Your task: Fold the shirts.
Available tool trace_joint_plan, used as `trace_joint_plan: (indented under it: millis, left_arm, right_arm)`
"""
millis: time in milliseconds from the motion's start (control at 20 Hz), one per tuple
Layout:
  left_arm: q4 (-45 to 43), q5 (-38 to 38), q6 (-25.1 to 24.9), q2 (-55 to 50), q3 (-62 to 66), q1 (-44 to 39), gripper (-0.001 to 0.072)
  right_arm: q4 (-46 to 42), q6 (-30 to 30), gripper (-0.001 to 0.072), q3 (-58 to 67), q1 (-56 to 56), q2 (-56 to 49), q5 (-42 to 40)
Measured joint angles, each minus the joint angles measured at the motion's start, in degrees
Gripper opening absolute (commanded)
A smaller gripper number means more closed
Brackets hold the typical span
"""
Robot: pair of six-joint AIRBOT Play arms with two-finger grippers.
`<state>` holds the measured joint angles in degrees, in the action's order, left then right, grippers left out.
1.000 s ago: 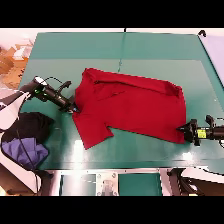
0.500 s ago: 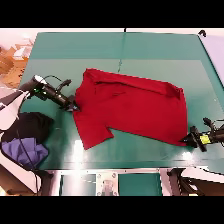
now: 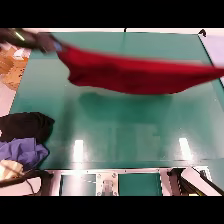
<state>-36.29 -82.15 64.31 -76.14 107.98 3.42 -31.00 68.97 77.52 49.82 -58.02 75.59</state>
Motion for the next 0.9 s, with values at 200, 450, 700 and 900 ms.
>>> trace_joint_plan:
  millis: [200,450,700,900]
  left_arm:
    - [-3.96,6.69,1.88,14.97,9.62,0.0,0.002]
    - [-13.0,9.6,7.32,25.22,11.56,0.0,0.0021]
    - [-16.72,9.62,9.81,26.08,-0.52,0.0,0.0021]
    - [-17.51,13.05,10.14,20.98,-13.38,-0.04,0.0021]
  right_arm:
    - [7.37,2.95,0.0012,14.34,3.28,6.47,-6.45]
    - [9.68,4.15,0.0012,23.47,4.72,9.53,-9.27]
    - [7.17,3.8,0.0012,18.03,1.07,8.0,-8.15]
    - [1.18,0.92,0.0012,4.68,-9.05,3.87,-11.37]
